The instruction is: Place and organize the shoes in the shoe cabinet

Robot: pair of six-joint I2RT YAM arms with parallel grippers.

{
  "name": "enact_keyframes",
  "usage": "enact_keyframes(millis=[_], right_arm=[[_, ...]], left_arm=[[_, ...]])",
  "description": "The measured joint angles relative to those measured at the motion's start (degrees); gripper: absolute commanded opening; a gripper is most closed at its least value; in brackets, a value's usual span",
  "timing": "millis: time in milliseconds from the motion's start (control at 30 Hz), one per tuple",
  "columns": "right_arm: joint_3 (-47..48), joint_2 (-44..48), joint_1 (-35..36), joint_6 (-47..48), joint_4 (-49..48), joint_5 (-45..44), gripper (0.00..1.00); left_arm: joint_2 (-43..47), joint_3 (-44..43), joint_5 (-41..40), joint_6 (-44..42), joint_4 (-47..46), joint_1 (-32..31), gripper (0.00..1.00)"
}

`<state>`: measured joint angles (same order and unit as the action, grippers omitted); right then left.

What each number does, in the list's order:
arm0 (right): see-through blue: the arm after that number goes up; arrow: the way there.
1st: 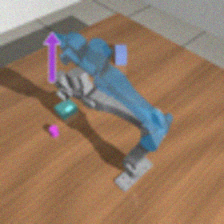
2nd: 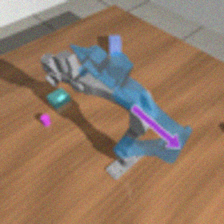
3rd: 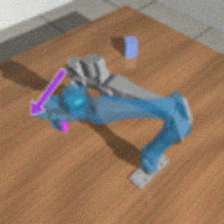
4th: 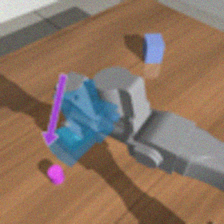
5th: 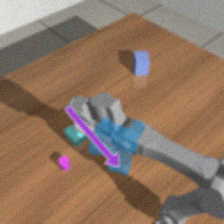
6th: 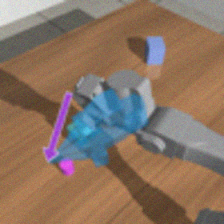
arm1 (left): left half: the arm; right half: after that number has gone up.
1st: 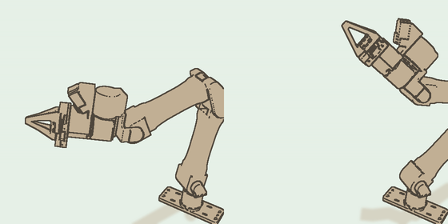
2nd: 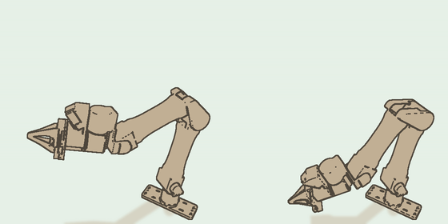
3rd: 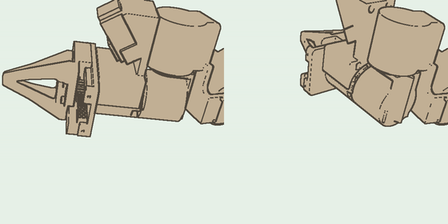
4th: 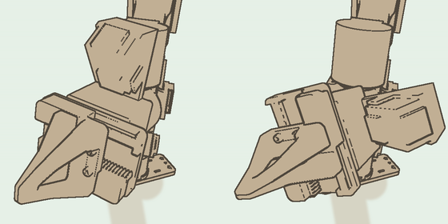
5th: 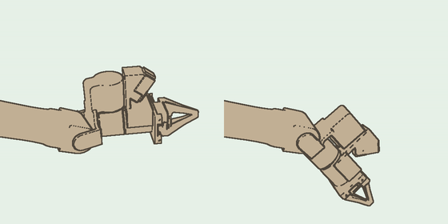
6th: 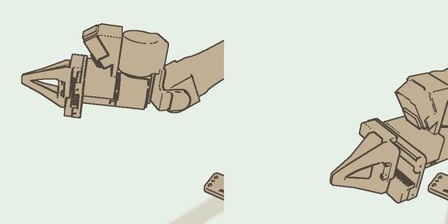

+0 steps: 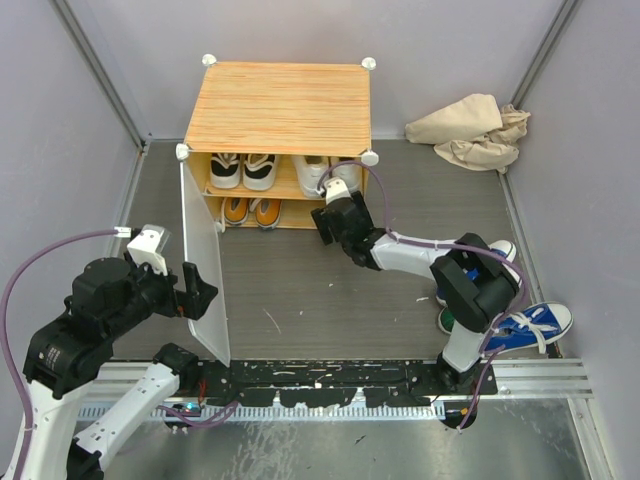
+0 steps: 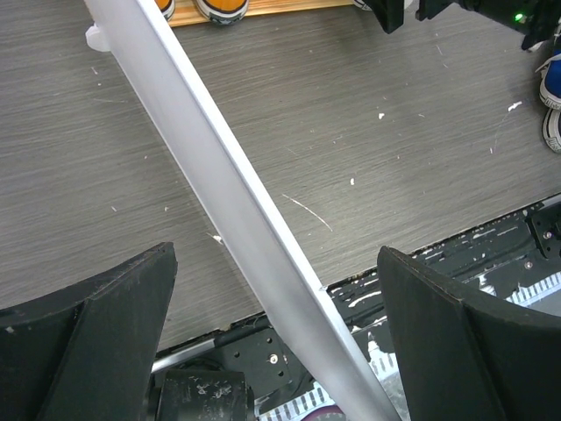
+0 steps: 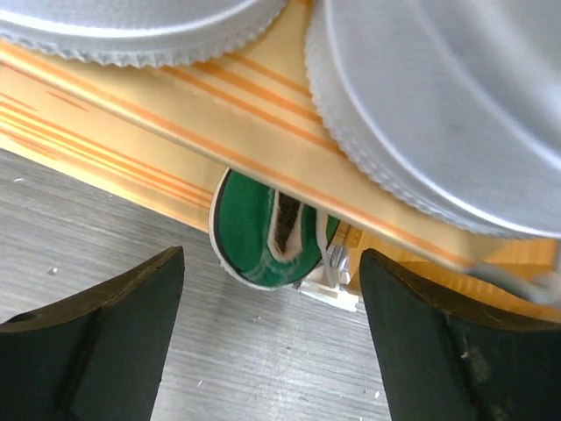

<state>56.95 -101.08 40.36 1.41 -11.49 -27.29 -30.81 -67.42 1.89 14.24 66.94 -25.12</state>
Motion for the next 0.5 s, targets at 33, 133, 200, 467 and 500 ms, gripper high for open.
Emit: enact_keyframes(millis=[33, 133, 200, 467, 500], right_arm=[[-0.24, 0.72, -0.02, -0.31, 0.26, 0.55, 0.87], [-0.31, 4.48, -0.48, -2.38, 3.43, 3.43, 0.89], [-0.28, 7.67, -0.59, -4.44, 6.88, 5.49, 0.92], [-3.04, 24.61, -0.37, -15.52, 25.57, 7.65, 0.98], [-3.67, 26.69, -0.35, -17.31, 29.18, 7.17, 1.0]], left_arm=[[0.0, 0.0, 0.0, 0.07, 0.0, 0.0, 0.98], [0.0, 0.07, 0.07, 0.17, -0.04, 0.0, 0.98], [0.02, 0.07, 0.07, 0.17, -0.02, 0.0, 0.98], [0.44, 0.37, 0.09, 0.2, -0.44, 0.0, 0.98], [0.59, 0.46, 0.09, 0.2, -0.55, 0.0, 0.98]])
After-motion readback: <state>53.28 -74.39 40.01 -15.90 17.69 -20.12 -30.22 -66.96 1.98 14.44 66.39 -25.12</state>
